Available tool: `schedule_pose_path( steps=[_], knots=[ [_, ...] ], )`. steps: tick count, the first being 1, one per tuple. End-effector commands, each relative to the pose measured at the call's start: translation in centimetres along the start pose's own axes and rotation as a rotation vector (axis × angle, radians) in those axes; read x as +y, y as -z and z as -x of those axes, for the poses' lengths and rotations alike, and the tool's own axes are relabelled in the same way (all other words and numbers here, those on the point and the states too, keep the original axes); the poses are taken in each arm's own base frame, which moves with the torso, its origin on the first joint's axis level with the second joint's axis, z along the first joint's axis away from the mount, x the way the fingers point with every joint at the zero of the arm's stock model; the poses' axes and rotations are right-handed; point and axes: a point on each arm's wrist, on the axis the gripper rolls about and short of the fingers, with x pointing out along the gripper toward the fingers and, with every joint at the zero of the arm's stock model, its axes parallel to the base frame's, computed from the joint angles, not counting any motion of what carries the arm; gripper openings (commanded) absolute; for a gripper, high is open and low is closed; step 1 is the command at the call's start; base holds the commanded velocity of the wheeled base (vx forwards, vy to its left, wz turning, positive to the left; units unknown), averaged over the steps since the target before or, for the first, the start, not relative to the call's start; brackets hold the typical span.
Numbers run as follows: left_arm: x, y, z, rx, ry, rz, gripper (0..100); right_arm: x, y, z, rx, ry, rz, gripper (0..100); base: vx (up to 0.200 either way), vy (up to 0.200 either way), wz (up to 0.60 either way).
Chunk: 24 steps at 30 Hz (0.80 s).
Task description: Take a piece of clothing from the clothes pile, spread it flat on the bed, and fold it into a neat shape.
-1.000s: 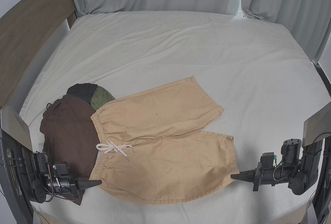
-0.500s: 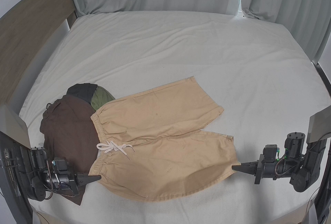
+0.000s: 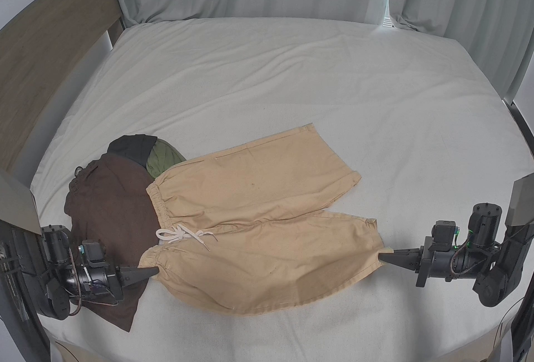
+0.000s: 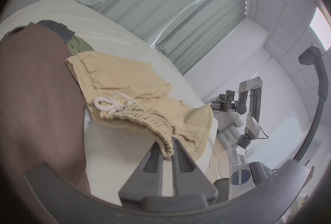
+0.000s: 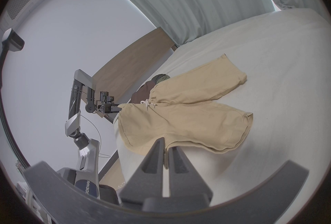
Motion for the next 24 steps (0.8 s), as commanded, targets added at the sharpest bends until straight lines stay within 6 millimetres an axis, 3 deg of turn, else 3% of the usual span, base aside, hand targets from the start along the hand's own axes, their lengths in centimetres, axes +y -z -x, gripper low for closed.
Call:
schedule_pose_path(
  steps=[1,24],
  knots=[
    [-0.2,-0.9,-0.1,-0.016,-0.013,-0.034,0,0.4,-0.9,0.2,-0.029,-0.007,0.018,0,0.0,0.0,0.0],
    [0.0,-2.0,-0.5,-0.043,-0.084,-0.078,0,0.5,-3.8,0.0,-0.129,0.002,-0.008,0,0.0,0.0,0.0]
  ],
)
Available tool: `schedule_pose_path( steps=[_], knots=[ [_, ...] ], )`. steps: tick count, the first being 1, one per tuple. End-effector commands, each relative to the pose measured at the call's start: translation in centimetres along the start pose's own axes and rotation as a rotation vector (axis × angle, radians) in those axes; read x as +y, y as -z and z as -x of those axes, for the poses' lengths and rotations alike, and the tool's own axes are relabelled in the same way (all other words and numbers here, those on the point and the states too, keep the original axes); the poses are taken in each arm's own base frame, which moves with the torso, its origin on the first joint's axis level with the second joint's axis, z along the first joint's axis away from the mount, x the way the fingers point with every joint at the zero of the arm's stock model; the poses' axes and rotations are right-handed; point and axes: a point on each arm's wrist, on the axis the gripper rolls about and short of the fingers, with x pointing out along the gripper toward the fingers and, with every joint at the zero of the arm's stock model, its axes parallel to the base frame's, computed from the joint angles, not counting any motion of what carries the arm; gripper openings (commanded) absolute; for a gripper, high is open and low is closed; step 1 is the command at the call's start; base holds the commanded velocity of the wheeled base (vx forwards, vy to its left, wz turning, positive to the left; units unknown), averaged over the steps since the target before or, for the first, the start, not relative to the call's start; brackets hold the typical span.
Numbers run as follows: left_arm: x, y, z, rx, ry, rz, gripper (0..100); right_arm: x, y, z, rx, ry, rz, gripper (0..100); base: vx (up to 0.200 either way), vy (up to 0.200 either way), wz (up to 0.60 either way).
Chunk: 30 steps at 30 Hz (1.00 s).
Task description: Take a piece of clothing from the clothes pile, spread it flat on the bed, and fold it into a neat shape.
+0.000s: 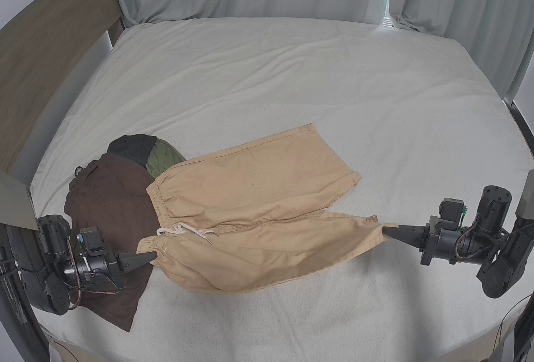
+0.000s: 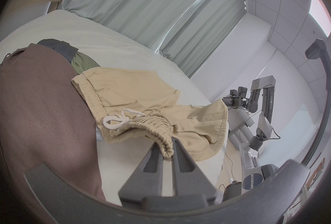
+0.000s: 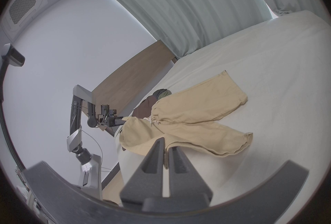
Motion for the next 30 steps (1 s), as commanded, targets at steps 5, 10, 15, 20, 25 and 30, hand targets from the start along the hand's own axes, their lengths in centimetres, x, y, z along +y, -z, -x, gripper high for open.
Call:
schedule_pose_path(
  steps=[5,10,15,20,25,30],
  knots=[
    [-0.1,-0.2,0.1,-0.005,0.0,-0.007,0,0.2,-1.4,-1.1,-0.053,0.017,-0.005,0,0.0,0.0,0.0],
    [-0.1,-0.5,0.2,-0.016,-0.006,-0.017,0,0.1,-2.4,-1.7,-0.086,0.004,-0.006,0,0.0,0.0,0.0],
    [0.2,-0.8,0.2,-0.026,-0.023,-0.006,0,-0.3,-3.6,-2.3,-0.123,-0.004,-0.012,0,0.0,0.0,0.0],
    [0.5,-1.0,0.2,-0.034,-0.037,0.001,0,-0.6,-4.6,-2.8,-0.151,-0.014,-0.011,0,0.0,0.0,0.0],
    [0.7,-1.2,0.1,-0.042,-0.042,0.008,0,-1.3,-5.3,-3.5,-0.173,-0.017,0.003,0,0.0,0.0,0.0],
    [0.7,-1.3,0.2,-0.046,-0.059,0.009,0,-1.3,-6.3,-4.0,-0.2,-0.043,-0.033,0,0.0,0.0,0.0]
  ],
)
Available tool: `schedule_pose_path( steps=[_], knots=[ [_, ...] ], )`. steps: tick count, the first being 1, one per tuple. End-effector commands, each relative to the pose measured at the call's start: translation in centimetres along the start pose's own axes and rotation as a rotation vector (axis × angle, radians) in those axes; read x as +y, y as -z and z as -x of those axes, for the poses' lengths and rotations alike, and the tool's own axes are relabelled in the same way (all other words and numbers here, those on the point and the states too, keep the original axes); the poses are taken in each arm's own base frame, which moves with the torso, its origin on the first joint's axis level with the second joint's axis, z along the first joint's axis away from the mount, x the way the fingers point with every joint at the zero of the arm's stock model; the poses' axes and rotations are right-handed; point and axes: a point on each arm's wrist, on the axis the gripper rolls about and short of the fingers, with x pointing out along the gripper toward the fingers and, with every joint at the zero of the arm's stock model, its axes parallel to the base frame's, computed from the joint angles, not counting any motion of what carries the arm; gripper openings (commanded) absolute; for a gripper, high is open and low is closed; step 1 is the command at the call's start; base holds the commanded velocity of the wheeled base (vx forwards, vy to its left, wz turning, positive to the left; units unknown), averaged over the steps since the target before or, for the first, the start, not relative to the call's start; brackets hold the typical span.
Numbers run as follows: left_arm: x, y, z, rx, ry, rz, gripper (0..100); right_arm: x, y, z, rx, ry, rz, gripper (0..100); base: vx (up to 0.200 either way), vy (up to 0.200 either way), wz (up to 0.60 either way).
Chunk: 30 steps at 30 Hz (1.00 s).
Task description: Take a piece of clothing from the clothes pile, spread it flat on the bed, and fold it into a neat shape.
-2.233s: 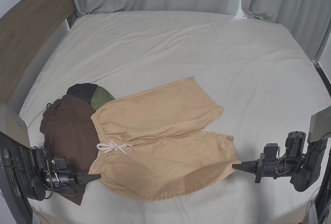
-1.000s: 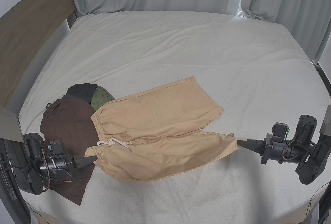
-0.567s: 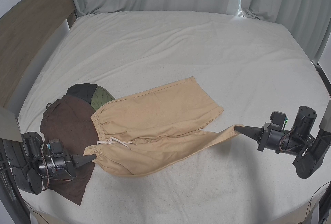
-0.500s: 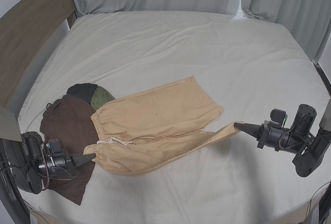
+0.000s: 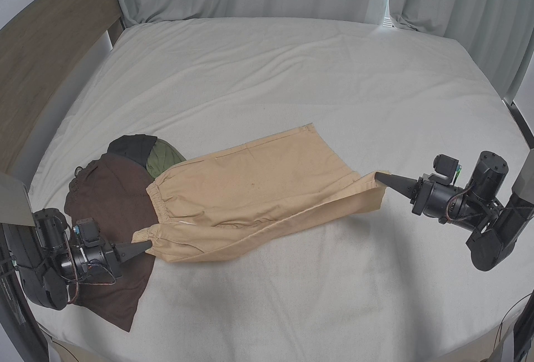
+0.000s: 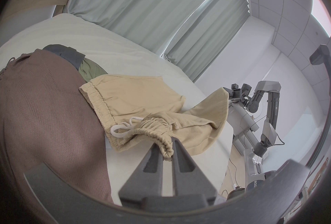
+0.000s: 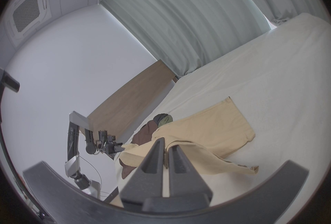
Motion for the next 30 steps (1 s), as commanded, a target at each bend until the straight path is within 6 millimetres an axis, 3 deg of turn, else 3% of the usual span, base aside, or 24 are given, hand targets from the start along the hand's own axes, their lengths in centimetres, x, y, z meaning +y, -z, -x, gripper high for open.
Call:
schedule_pose_path(
  steps=[1,7,12,30],
  knots=[
    [0.1,-0.1,0.0,-0.006,-0.009,-0.004,0,-0.1,-0.9,-0.8,-0.029,-0.022,-0.016,0,0.0,0.0,0.0],
    [-0.2,-1.2,0.3,-0.036,-0.011,0.011,0,-0.4,-2.3,-1.7,-0.067,-0.042,-0.004,0,0.0,0.0,0.0],
    [-0.2,-2.1,0.3,-0.068,-0.048,0.049,0,-1.5,-2.3,-2.7,-0.072,-0.046,-0.016,0,0.0,0.0,0.0],
    [0.5,-2.9,-0.4,-0.101,-0.098,0.078,0,-3.8,-3.8,-5.5,-0.129,-0.086,-0.056,0,0.0,0.0,0.0]
  ],
)
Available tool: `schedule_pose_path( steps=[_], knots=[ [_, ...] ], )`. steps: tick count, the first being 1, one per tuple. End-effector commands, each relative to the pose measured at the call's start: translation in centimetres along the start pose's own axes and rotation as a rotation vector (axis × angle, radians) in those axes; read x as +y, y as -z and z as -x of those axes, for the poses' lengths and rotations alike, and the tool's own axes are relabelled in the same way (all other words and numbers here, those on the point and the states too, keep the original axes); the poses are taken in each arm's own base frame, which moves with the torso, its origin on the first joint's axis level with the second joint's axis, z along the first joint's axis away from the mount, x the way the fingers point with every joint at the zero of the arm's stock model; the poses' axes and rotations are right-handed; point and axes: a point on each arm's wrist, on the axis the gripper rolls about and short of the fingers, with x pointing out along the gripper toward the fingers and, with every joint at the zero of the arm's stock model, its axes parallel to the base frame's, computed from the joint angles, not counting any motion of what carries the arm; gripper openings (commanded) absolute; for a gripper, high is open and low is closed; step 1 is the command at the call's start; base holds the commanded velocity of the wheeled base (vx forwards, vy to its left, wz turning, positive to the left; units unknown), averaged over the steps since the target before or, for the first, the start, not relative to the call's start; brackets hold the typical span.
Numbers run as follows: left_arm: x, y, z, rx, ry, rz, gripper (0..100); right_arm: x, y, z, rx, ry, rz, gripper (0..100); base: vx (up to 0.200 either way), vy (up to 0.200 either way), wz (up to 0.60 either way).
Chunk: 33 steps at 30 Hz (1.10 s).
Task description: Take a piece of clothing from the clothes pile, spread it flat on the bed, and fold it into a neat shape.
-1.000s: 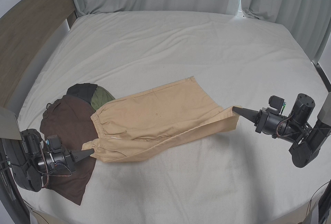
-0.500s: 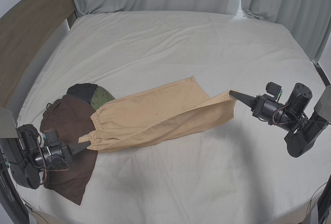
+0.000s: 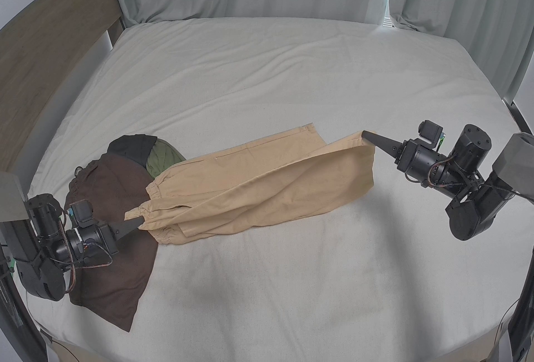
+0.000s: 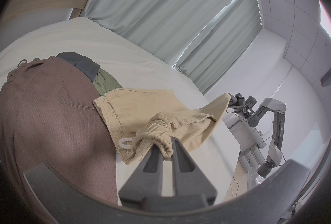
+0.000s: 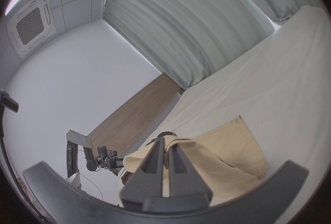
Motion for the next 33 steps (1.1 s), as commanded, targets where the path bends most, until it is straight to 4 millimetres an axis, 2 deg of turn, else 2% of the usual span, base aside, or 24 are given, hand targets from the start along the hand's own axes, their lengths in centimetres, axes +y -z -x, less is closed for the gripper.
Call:
schedule_pose_path(
  steps=[1,11,24,33],
  knots=[
    [0.2,-0.2,-0.2,-0.007,-0.002,-0.005,0,-0.8,-0.1,-0.8,-0.011,-0.01,-0.022,0,0.0,0.0,0.0],
    [0.2,-0.9,-1.5,-0.045,-0.048,0.047,0,-2.6,-0.7,-2.4,-0.016,-0.008,-0.051,0,0.0,0.0,0.0],
    [2.5,0.2,-4.3,-0.061,-0.156,0.085,0,-5.2,-0.2,-4.4,0.003,0.005,-0.074,0,0.0,0.0,0.0],
    [3.3,-0.6,-5.3,-0.105,-0.165,0.1,0,-6.7,-0.2,-5.8,0.013,0.011,-0.085,0,0.0,0.0,0.0]
  ],
)
